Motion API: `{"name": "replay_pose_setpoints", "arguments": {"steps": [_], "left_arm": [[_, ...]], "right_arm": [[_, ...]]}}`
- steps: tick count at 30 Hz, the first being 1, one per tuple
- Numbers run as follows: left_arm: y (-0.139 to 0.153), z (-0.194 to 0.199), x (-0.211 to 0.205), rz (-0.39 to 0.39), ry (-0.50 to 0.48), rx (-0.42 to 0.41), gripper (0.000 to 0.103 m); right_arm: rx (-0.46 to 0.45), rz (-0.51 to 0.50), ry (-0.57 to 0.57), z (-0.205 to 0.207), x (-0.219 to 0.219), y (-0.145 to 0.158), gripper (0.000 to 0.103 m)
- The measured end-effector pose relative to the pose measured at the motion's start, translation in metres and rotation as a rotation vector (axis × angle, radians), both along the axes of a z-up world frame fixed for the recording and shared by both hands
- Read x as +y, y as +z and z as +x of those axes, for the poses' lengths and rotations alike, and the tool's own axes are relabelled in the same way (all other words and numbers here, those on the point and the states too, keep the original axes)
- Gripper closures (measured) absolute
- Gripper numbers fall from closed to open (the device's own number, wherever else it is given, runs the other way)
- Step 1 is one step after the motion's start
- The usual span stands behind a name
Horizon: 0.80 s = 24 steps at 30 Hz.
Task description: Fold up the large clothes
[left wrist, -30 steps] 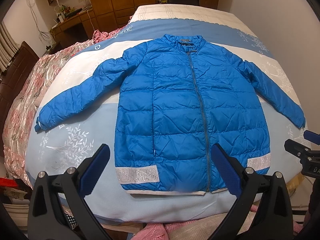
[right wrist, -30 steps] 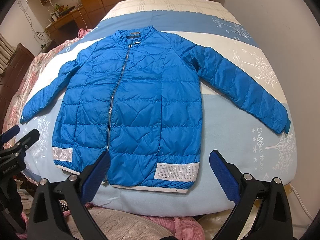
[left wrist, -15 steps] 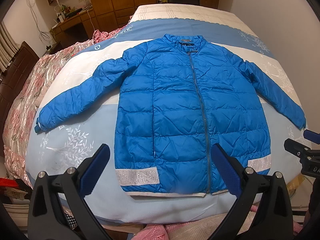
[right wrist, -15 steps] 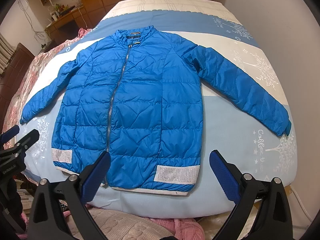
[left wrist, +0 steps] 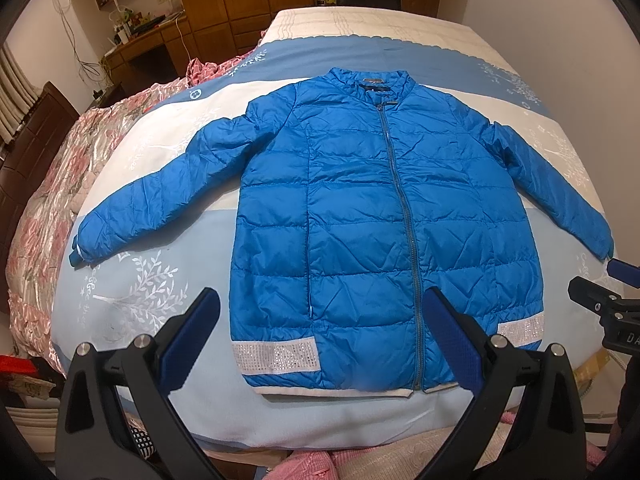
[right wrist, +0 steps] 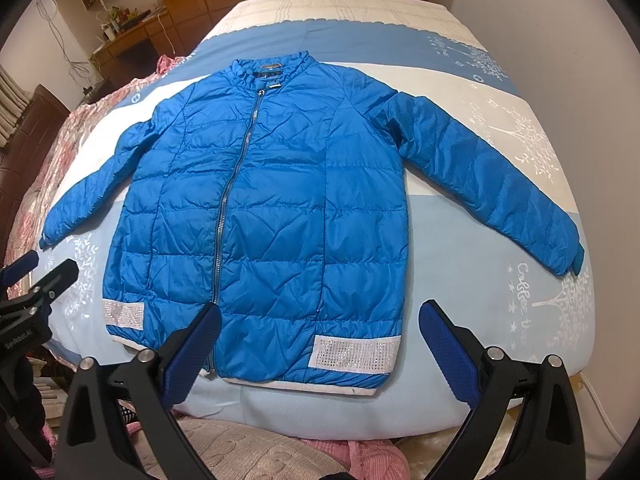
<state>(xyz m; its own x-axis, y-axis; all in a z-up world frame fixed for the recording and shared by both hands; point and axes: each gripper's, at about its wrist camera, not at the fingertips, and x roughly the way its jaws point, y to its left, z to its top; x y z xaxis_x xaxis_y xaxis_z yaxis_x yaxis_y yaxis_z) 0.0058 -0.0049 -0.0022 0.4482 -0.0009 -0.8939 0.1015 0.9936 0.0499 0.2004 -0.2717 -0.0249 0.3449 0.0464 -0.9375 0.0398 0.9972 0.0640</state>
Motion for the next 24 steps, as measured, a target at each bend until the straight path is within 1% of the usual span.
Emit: {"name": "replay_pose_setpoints", "arguments": {"steps": [15,18,24], "left_arm": [[0.0,0.001,0.0,0.002,0.001,0.002,0.003],[-0.003,0.013,0.004,0.002,0.001,0.002,0.003],[-0.004,0.014,0.004,0.003,0.0,0.005,0.003]], "right_arm": [[0.002,0.001,0.0,0.002,-0.001,0.0,0.004],[0.0,0.0,0.001,0.003,-0.001,0.0,0.004],[0.004,0.003,0.0,0.003,-0.001,-0.001,0.004]]}}
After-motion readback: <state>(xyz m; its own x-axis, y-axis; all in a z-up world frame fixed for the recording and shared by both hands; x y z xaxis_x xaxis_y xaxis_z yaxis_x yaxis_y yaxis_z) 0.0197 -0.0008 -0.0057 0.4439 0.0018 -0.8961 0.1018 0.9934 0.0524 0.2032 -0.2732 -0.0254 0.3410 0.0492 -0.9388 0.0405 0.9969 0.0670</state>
